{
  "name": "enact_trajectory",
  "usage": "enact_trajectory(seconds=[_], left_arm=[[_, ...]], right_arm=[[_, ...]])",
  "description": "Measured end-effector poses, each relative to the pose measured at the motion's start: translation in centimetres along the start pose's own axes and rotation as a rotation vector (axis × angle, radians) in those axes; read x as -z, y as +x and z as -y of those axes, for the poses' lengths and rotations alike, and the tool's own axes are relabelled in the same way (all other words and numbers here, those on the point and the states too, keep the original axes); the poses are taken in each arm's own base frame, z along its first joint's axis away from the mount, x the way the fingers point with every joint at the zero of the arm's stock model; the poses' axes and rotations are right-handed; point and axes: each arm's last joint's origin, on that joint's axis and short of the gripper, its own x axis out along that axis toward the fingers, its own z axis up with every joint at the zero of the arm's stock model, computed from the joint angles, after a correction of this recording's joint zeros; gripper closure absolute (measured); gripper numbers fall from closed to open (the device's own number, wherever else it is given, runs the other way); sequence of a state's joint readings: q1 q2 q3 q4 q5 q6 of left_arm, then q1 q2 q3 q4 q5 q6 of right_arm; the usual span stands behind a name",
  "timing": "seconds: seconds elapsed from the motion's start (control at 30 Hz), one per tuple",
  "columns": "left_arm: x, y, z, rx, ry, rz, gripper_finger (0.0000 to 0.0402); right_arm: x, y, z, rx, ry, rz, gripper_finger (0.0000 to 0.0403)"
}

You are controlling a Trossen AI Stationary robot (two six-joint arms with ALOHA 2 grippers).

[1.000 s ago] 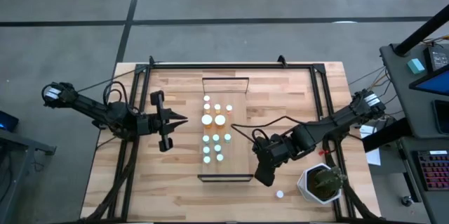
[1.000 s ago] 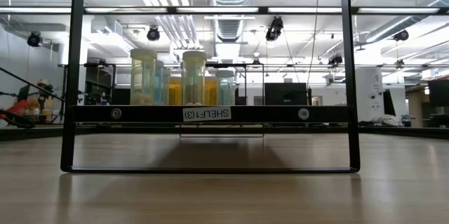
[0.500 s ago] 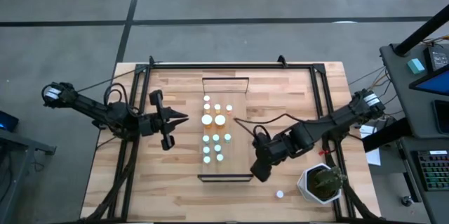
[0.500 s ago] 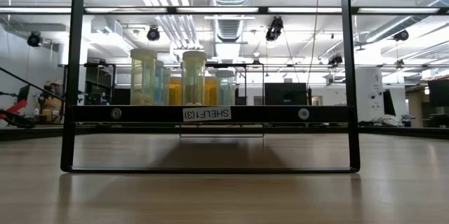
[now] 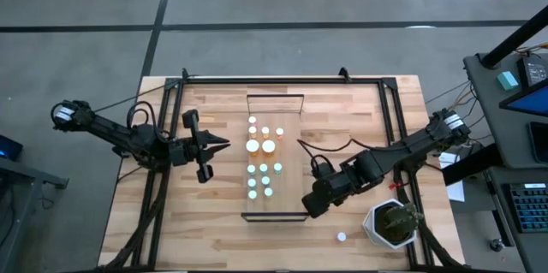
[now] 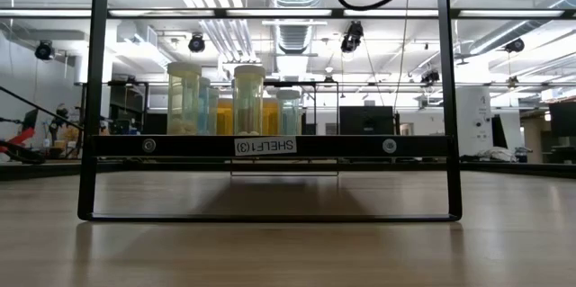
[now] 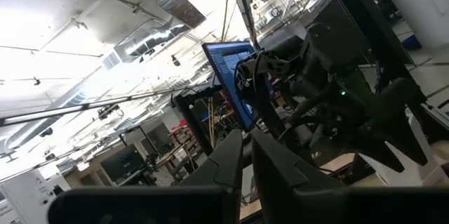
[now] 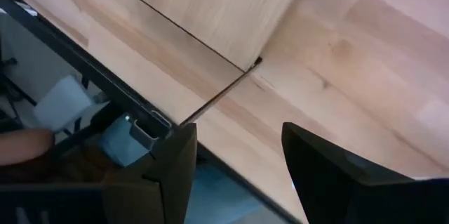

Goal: Pick and place medicine bottles onto shelf by color
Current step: Adjust the pill bottles on the shelf

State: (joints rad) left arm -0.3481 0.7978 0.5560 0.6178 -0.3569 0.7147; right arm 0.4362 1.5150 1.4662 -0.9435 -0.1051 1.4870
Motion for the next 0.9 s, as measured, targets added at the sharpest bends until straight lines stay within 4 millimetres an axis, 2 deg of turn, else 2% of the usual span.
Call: enact_trajectory(seconds=[0.13,0.33,0.43,0.63,0.77,0.9], left_arm=[[0.1,0.0,0.1,0.005,0.003,-0.005,0.0386],[0.2,0.0,0.0,-0.009,0.006,-0.027,0.0386],[0.2,0.0,0.1,-0.01,0.006,-0.028,0.0386],[0.2,0.0,0.1,-0.007,0.007,-0.032,0.0386],[0.2,0.0,0.1,-0.003,0.009,-0.036,0.0386],[0.2,0.0,0.1,-0.004,0.01,-0.036,0.0386]], right_arm=[[1.0,0.1,0.0,0.006,0.039,-0.03,0.0204],[3.4,2.2,0.6,0.151,0.046,-0.18,0.0204],[4.5,3.6,0.7,0.193,-0.109,-0.23,0.0204],[6.8,6.4,0.8,0.214,-0.593,-0.221,0.0204],[8.1,7.8,1.1,0.262,-0.735,-0.211,0.0204],[8.7,8.3,1.3,0.284,-0.805,-0.18,0.0204]])
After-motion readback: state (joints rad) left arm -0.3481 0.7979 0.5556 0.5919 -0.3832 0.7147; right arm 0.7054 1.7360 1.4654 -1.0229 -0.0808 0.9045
